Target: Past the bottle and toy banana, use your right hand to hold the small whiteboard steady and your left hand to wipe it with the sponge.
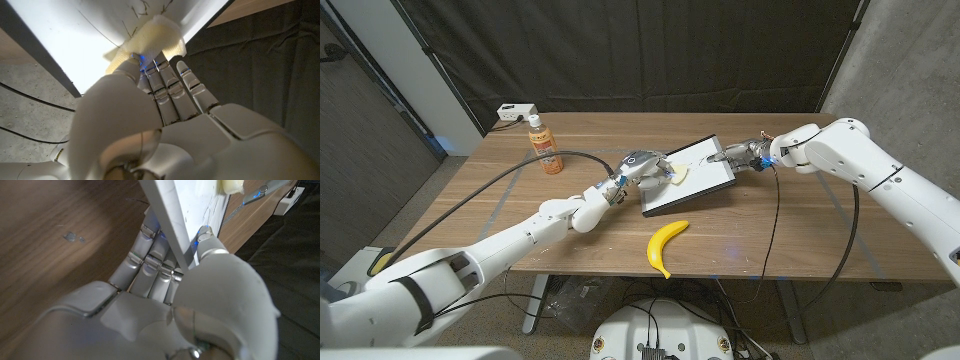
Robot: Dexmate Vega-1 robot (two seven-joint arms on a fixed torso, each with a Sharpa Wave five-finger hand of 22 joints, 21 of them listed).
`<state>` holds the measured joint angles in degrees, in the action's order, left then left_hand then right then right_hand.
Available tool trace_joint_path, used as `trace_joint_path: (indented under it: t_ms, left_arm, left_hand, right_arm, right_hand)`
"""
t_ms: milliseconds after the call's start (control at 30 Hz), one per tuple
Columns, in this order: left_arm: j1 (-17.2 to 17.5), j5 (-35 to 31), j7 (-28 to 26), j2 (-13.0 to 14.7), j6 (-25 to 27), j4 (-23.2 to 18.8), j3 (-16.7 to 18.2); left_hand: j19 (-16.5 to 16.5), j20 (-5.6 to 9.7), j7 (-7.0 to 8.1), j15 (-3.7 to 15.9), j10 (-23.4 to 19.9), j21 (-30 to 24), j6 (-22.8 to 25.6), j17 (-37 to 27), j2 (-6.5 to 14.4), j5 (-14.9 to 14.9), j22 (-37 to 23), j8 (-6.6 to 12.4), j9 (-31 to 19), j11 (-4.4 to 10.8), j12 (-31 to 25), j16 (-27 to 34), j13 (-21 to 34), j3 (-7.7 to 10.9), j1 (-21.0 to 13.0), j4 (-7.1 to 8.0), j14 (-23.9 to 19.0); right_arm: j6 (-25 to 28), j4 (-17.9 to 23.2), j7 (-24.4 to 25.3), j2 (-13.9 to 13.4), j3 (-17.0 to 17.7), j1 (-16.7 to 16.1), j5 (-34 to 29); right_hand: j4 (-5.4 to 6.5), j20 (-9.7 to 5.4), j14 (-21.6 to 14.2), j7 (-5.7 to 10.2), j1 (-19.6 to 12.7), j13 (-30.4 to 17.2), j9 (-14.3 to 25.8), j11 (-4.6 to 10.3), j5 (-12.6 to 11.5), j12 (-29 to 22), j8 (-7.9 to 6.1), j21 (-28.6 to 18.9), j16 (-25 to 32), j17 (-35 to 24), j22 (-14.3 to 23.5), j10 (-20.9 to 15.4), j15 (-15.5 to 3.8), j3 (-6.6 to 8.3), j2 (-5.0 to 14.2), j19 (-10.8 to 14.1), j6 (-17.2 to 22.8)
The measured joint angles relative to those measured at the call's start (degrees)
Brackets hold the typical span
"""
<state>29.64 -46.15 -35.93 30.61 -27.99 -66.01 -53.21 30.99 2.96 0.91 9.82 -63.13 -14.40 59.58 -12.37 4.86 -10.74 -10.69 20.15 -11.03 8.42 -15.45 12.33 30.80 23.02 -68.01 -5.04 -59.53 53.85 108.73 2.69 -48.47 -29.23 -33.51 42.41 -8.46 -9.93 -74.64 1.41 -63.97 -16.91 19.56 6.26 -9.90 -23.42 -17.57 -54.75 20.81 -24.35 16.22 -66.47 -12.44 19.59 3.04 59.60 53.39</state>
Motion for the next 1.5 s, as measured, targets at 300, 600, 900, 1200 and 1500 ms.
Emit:
trace_joint_path:
  t_ms: [300, 600, 900, 1200, 1500]
  left_arm:
    - [-3.61, -1.26, -2.25, -3.24, -0.66, 3.91, -2.38]
    - [-7.39, -1.51, -3.88, -6.33, -1.40, 7.94, -4.96]
    - [-9.01, -0.85, -2.67, -6.82, -1.34, 8.34, -6.60]
    - [-6.44, 0.44, 0.07, -3.39, -0.40, 3.44, -5.72]
    - [-2.36, 1.40, 2.45, 0.52, 0.98, -1.97, -3.13]
  left_hand:
    - [0.00, 0.00, 0.00, 0.00, -0.03, 0.22, 0.00, 0.00, 0.00, -0.08, 0.00, 0.00, -0.05, 0.03, 0.38, 0.00, 0.15, 0.00, 0.00, 0.00, 0.00]
    - [0.00, 0.00, 0.00, 0.00, -0.04, 0.22, 0.00, 0.00, -0.01, -0.08, 0.00, -0.01, -0.05, 0.03, 0.43, 0.00, 0.42, 0.16, 0.01, 0.17, -0.01]
    - [0.00, 0.00, 0.01, 0.00, -0.04, 0.44, -0.01, 0.00, -0.01, -0.07, 0.00, -0.13, -0.05, 0.03, 0.61, 0.00, 0.65, 0.16, 0.01, 0.16, -0.01]
    - [0.00, 0.00, 0.01, 0.00, -0.04, 0.45, -0.01, 0.00, -0.01, -0.07, 0.00, -0.31, -0.32, 0.04, 0.66, -0.16, 0.68, 0.15, 0.01, 0.15, -0.01]
    - [0.00, 0.00, 0.02, 0.00, -0.03, 0.44, -0.02, 0.00, -0.02, -0.06, 0.00, -0.34, -0.31, 0.04, 0.87, -0.16, 0.98, 0.39, 0.02, 0.39, -0.01]
  right_arm:
    - [-0.02, 0.36, 0.29, -0.15, 0.29, -0.57, 0.47]
    - [-0.02, 0.63, 0.48, -0.29, 0.45, -0.89, 0.80]
    - [-0.03, 0.83, 0.59, -0.48, 0.54, -1.07, 0.96]
    - [-0.08, 0.94, 0.60, -0.59, 0.57, -1.08, 1.03]
    - [-0.27, 1.11, 0.59, -0.59, 0.56, -0.97, 0.94]
  right_hand:
    - [0.00, 0.21, 0.01, 0.03, 0.00, 0.00, 0.00, 0.00, 0.13, 0.00, 0.00, -0.36, -0.06, 0.01, -0.27, 0.00, 0.01, 0.00, 0.00, -0.20, 0.03]
    - [0.01, 0.21, 0.10, 0.02, 0.00, -0.25, -0.01, 0.00, -0.07, 0.00, 0.00, -0.56, -0.19, 0.06, -0.27, 0.00, 0.10, -0.01, 0.00, -0.20, 0.02]
    - [0.02, 0.21, 0.16, 0.02, 0.00, -0.32, 0.27, 0.00, -0.06, 0.00, -0.01, -0.88, -0.29, 0.06, -0.26, 0.00, 0.16, -0.02, 0.00, -0.20, 0.01]
    - [0.08, 0.21, 0.05, 0.01, 0.00, -0.32, 0.26, 0.00, 0.00, 0.00, 0.22, -0.88, -0.23, 0.05, -0.53, 0.00, 0.05, -0.08, 0.00, -0.20, 0.01]
    - [0.08, 0.10, -0.01, 0.05, 0.00, -0.32, 0.26, 0.00, 0.00, 0.41, 0.22, -1.13, -0.23, 0.02, -0.53, 0.00, -0.01, -0.08, 0.00, -0.30, 0.04]
